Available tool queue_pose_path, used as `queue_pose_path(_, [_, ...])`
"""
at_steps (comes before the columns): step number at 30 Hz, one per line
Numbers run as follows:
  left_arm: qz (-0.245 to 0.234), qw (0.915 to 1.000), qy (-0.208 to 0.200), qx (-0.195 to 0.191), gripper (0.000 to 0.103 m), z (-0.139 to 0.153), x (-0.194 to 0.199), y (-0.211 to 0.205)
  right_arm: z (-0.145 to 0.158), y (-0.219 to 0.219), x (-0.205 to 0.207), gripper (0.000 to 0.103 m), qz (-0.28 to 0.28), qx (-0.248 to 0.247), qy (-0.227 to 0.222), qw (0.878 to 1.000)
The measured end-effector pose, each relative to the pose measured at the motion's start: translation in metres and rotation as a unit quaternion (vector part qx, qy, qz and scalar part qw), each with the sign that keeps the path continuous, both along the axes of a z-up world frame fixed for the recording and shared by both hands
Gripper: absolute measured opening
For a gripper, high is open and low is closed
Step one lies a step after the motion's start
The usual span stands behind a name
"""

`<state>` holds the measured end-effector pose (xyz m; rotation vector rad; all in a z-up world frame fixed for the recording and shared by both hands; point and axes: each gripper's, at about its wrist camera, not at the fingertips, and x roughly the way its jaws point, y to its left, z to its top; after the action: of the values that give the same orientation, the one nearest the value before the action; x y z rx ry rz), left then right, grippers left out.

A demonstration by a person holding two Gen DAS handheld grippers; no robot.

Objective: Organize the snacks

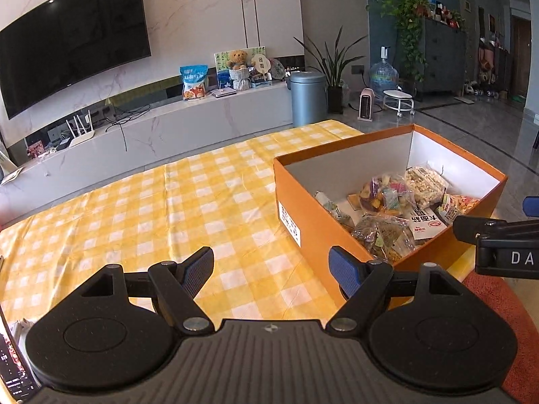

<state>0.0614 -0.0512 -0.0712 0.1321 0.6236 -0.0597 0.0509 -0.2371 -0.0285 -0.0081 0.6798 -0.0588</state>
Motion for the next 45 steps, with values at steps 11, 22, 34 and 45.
queue_pose_path(11, [0.002,1.0000,0.001,-0.003,0.091,0.002,-0.001,0.001,0.002,0.001,-0.001,0.096,0.003,-0.001,-0.002,1.000])
queue_pose_path(22, [0.002,0.9999,-0.007,-0.009,0.091,0.009,-0.003,0.002,0.004,0.003,-0.001,0.096,0.004,-0.008,-0.010,1.000])
queue_pose_path(34, [0.003,1.0000,-0.005,-0.004,0.091,0.011,-0.004,0.003,0.004,0.004,-0.001,0.096,0.010,-0.008,-0.013,1.000])
queue_pose_path(45, [0.005,1.0000,-0.005,-0.006,0.091,0.013,-0.003,0.005,0.002,0.007,-0.002,0.096,0.016,-0.008,-0.014,1.000])
